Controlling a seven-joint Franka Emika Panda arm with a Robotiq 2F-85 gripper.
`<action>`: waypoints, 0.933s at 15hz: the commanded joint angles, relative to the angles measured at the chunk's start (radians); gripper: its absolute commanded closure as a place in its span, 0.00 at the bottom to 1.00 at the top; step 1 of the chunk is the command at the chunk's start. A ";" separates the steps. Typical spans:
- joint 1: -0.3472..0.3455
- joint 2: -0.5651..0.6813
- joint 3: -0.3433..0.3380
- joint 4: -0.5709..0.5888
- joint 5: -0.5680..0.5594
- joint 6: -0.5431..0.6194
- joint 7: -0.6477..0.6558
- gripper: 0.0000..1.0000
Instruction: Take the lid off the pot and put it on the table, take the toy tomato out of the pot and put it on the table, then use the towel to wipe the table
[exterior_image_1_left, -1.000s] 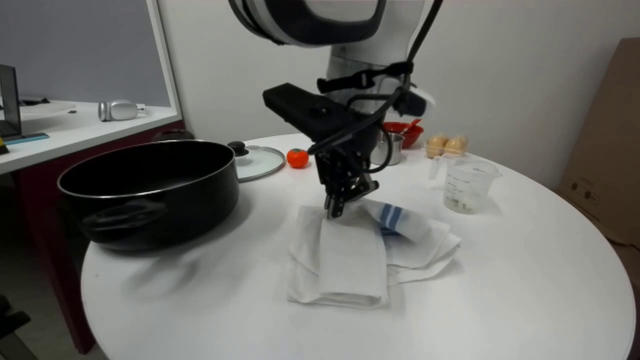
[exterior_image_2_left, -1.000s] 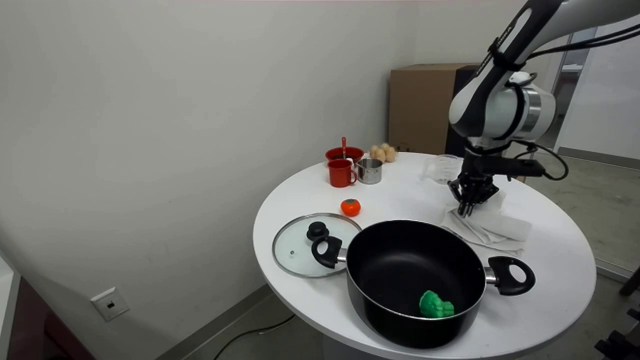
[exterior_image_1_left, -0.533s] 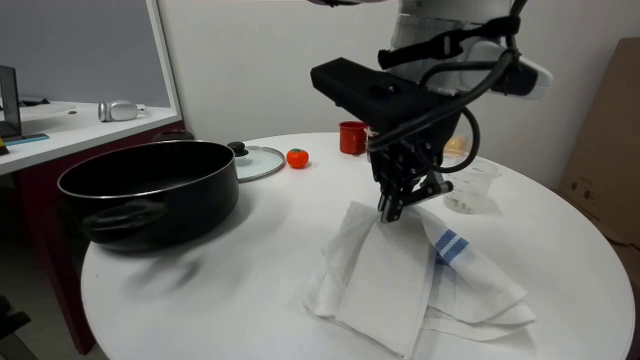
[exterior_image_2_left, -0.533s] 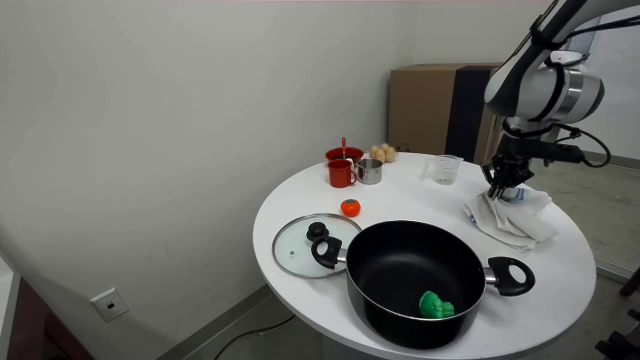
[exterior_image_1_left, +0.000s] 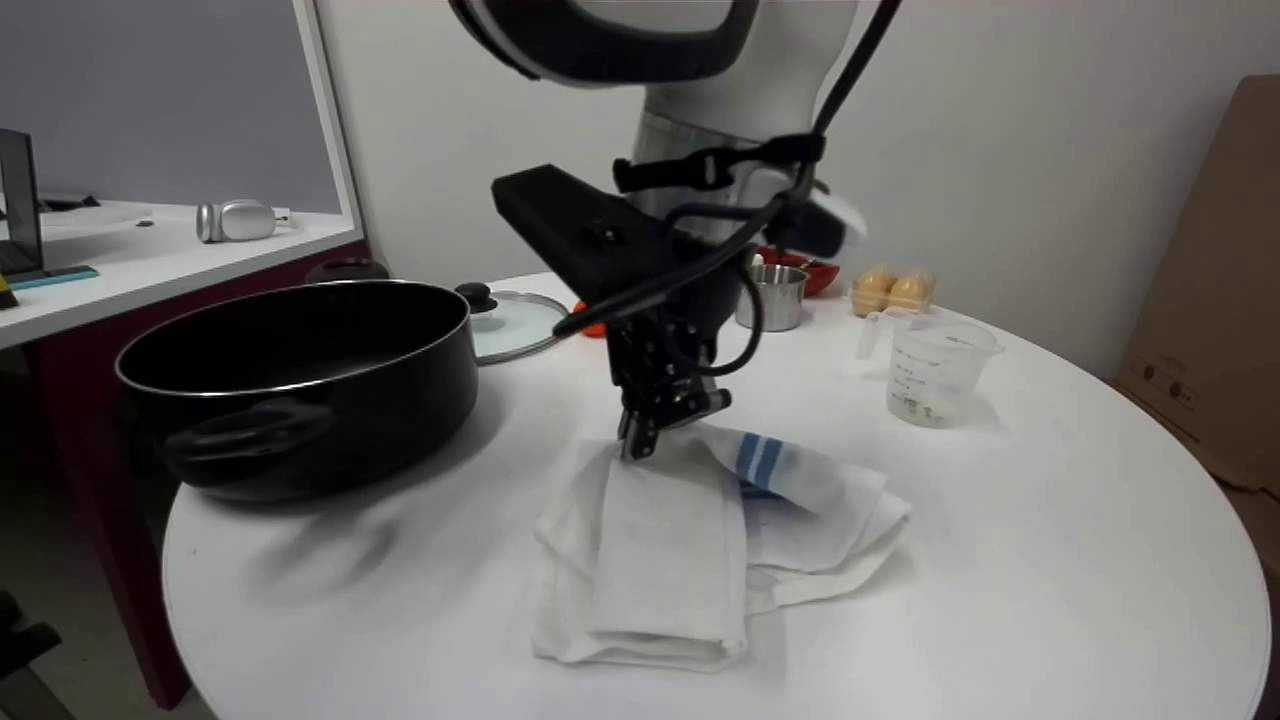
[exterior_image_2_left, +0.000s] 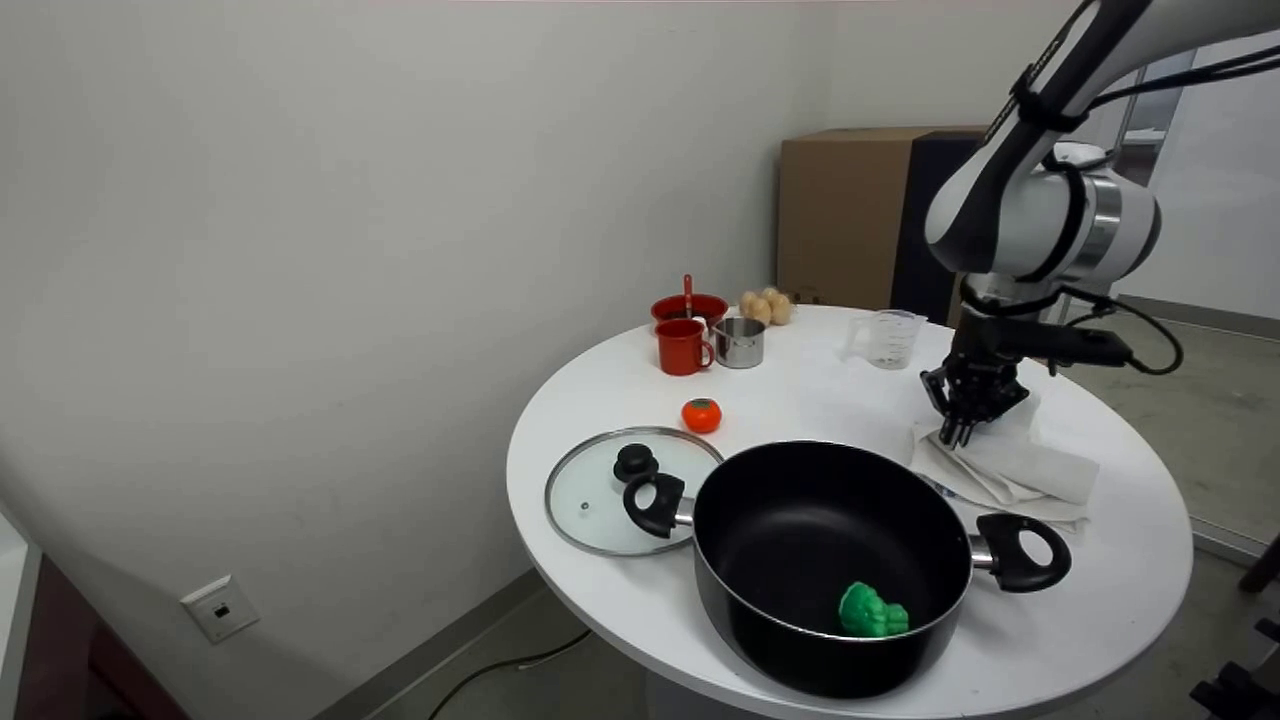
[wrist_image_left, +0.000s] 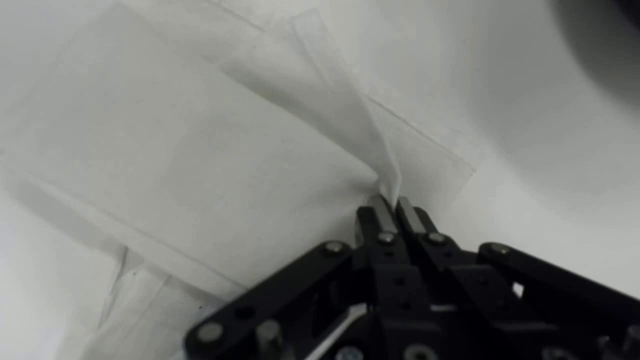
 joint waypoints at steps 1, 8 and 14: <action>0.047 -0.004 0.020 -0.032 0.007 -0.007 -0.037 0.99; 0.068 -0.011 0.012 -0.031 0.008 -0.003 -0.040 0.99; -0.003 -0.064 -0.093 -0.039 0.007 0.022 -0.019 0.99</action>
